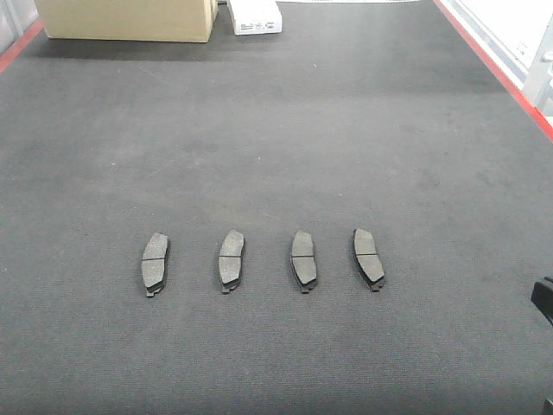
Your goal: Move and align brake pads A on conveyor
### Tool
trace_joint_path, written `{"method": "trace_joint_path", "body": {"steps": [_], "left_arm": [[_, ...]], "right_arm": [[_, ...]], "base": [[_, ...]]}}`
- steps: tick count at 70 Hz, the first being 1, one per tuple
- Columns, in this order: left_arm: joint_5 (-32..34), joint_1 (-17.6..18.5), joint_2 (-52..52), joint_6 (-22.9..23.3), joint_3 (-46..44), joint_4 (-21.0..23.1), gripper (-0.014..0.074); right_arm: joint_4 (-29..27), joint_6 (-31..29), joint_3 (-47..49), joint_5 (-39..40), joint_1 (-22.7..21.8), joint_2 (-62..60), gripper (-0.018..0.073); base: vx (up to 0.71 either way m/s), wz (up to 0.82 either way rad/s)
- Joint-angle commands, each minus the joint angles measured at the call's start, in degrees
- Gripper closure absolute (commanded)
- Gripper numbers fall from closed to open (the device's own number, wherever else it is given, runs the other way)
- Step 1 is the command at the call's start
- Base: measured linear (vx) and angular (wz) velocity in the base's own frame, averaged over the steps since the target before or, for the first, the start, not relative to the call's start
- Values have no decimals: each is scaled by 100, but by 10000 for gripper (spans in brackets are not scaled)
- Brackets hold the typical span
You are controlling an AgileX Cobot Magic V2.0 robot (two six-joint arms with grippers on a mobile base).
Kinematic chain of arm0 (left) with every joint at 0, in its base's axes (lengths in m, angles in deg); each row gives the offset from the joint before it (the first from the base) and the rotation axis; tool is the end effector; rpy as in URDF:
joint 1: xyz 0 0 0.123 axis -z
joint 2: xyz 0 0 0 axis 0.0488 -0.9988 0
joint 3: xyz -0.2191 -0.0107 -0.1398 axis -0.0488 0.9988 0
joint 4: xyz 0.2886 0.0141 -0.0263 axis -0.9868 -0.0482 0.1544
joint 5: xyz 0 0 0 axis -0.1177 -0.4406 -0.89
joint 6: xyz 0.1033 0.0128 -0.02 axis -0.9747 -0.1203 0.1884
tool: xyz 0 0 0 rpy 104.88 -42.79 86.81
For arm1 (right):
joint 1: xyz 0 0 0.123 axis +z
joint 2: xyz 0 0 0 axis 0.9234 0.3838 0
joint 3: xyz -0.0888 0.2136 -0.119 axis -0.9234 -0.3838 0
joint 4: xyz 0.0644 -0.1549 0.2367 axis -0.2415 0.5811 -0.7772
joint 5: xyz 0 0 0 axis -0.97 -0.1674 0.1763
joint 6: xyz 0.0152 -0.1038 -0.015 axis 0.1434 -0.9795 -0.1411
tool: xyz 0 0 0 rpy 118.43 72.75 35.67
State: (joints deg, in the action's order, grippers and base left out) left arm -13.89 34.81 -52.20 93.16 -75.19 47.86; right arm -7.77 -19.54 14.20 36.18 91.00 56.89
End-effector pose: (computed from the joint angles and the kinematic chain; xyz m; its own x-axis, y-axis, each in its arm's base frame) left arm 0.1210 -0.0644 0.2924 -0.1231 -0.1025 -0.9871 0.4385 0.8867 -0.1468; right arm 0.1489 0.0579 0.2834 -0.2366 -0.1369 -0.9619 -0.3531 0.9344 -0.0461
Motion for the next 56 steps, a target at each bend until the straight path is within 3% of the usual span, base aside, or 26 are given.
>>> {"method": "trace_joint_path", "body": {"steps": [1,56], "left_arm": [[409,9,-59,6,-133,-29,602],[409,9,-59,6,-133,-29,602]], "right_arm": [[91,-5,146,418,-19,34,566],[91,-5,146,418,-19,34,566]], "base": [[0,0],[0,0]]}}
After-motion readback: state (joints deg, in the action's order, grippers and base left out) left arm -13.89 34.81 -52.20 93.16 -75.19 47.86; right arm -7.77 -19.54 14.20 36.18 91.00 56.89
